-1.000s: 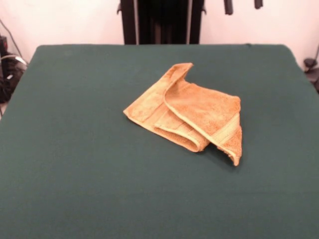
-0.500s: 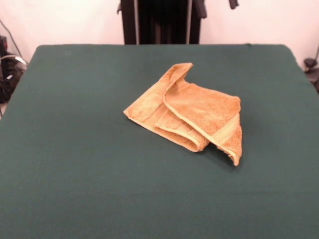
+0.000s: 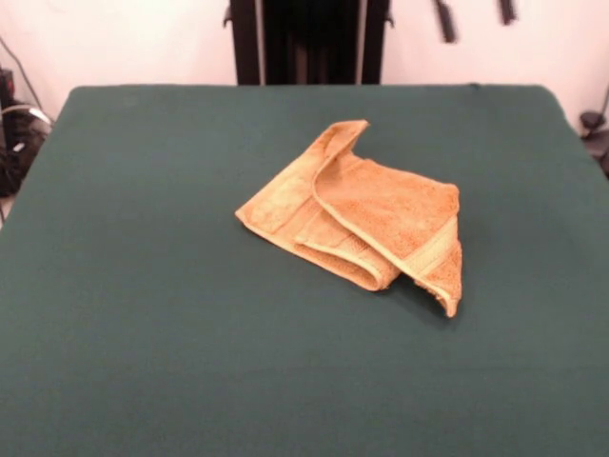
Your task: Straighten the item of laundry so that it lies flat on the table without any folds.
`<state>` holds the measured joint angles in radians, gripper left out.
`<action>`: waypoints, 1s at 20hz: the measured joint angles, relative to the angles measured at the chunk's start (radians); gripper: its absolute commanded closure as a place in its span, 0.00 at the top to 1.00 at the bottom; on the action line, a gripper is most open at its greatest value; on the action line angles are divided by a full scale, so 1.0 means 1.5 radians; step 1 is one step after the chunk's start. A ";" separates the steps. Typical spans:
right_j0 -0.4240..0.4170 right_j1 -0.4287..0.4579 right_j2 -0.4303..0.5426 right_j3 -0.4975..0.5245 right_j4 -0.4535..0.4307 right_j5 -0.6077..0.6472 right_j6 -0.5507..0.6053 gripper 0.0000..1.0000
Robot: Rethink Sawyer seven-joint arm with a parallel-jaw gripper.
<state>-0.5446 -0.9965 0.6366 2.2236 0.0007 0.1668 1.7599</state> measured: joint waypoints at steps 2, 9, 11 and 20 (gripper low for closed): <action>0.040 0.015 -0.025 -0.019 -0.001 0.000 0.000 1.00; 0.218 0.173 -0.156 -0.151 -0.003 -0.038 0.000 1.00; 0.237 0.246 -0.181 -0.198 -0.025 -0.080 0.000 1.00; 0.186 0.367 -0.226 -0.262 -0.102 -0.109 0.000 1.00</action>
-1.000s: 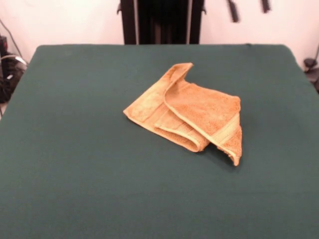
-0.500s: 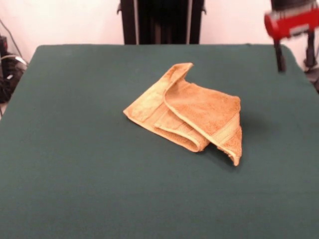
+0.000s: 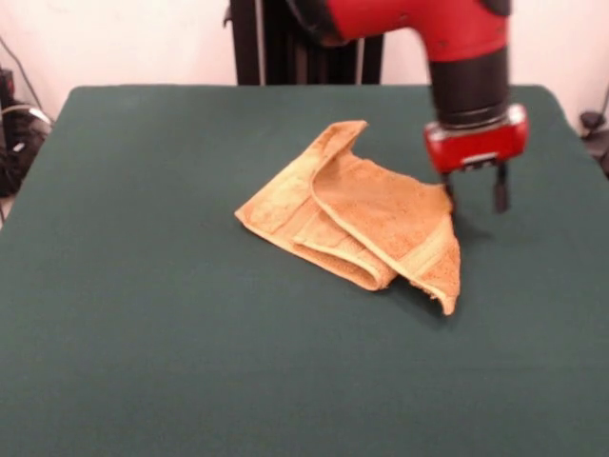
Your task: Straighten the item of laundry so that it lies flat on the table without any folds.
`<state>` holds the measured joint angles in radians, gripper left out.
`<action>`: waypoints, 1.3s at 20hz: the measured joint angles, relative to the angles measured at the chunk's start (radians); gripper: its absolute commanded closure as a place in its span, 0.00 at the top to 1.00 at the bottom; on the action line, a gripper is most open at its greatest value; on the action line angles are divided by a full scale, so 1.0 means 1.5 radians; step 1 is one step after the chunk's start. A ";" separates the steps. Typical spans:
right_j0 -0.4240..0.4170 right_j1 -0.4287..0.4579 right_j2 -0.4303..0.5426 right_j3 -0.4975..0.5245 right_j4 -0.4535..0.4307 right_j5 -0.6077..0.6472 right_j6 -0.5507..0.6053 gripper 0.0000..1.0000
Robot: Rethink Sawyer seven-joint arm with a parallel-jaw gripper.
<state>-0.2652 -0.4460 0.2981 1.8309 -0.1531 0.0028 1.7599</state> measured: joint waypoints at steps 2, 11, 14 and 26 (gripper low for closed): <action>-0.003 0.004 -0.013 -0.009 -0.002 0.011 0.000 1.00; 0.001 0.015 -0.017 -0.054 -0.002 0.071 0.000 1.00; 0.001 0.015 -0.017 -0.064 -0.003 0.094 0.000 1.00; -0.052 -0.028 -0.007 -0.073 -0.020 0.172 0.000 1.00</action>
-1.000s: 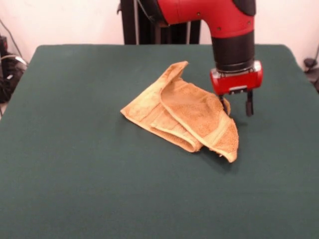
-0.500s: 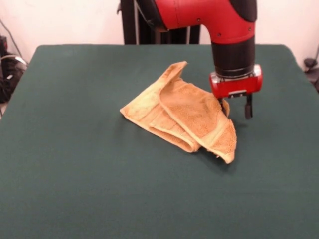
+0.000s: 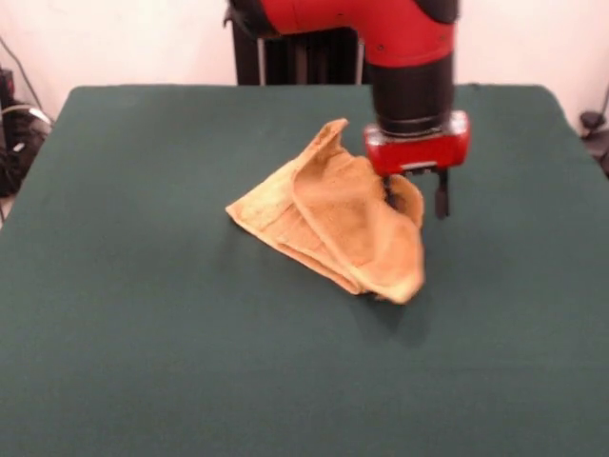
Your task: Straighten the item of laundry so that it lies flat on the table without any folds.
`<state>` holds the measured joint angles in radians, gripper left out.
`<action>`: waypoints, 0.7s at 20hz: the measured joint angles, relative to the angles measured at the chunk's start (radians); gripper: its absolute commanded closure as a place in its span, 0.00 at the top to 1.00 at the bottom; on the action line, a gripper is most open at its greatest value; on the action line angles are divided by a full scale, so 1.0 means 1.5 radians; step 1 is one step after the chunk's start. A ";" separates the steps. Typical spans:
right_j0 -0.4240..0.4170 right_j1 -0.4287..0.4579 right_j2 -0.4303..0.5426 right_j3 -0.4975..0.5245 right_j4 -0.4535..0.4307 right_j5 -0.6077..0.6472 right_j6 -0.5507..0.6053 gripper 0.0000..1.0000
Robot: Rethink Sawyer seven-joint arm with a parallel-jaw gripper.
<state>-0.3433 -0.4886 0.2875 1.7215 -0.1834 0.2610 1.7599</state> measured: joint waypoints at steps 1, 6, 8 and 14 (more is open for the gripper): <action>-0.012 -0.005 0.003 0.001 -0.005 0.005 0.000 1.00; -0.118 -0.043 0.029 0.003 -0.049 0.047 0.000 1.00; -0.142 -0.045 0.029 -0.001 -0.065 0.054 0.000 1.00; -0.186 -0.004 0.023 -0.046 -0.157 0.057 0.000 1.00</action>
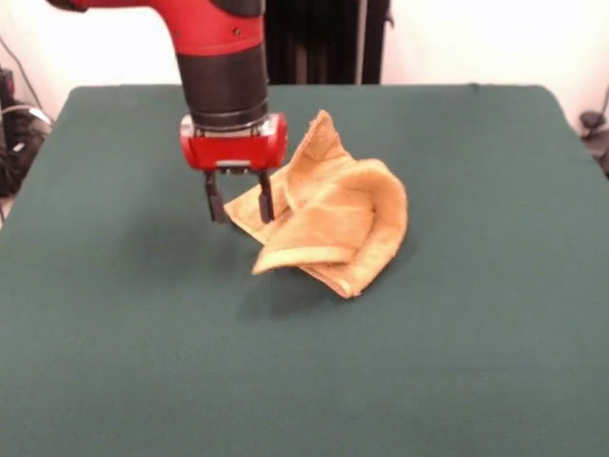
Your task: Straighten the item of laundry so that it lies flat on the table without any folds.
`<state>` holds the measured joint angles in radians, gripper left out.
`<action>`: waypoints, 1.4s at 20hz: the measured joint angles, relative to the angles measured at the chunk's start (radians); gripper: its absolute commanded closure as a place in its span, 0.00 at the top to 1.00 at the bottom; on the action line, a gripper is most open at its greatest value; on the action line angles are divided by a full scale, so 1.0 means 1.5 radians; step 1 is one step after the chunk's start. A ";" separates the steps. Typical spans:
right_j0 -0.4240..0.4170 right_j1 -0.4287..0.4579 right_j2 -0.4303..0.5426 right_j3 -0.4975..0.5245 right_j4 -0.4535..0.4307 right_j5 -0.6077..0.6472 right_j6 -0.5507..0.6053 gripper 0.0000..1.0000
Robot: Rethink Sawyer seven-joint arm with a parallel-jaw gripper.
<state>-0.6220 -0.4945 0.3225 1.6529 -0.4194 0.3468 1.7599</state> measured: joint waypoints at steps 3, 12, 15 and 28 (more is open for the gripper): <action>0.007 0.021 -0.001 -0.015 -0.031 0.000 0.000 1.00; 0.051 0.043 -0.007 -0.038 -0.058 0.000 0.000 1.00; 0.065 0.039 -0.006 -0.038 -0.048 0.000 0.000 1.00; 0.140 0.024 -0.006 -0.038 0.059 0.013 0.000 1.00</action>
<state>-0.4124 -0.4580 0.3135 1.5958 -0.3313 0.3658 1.7599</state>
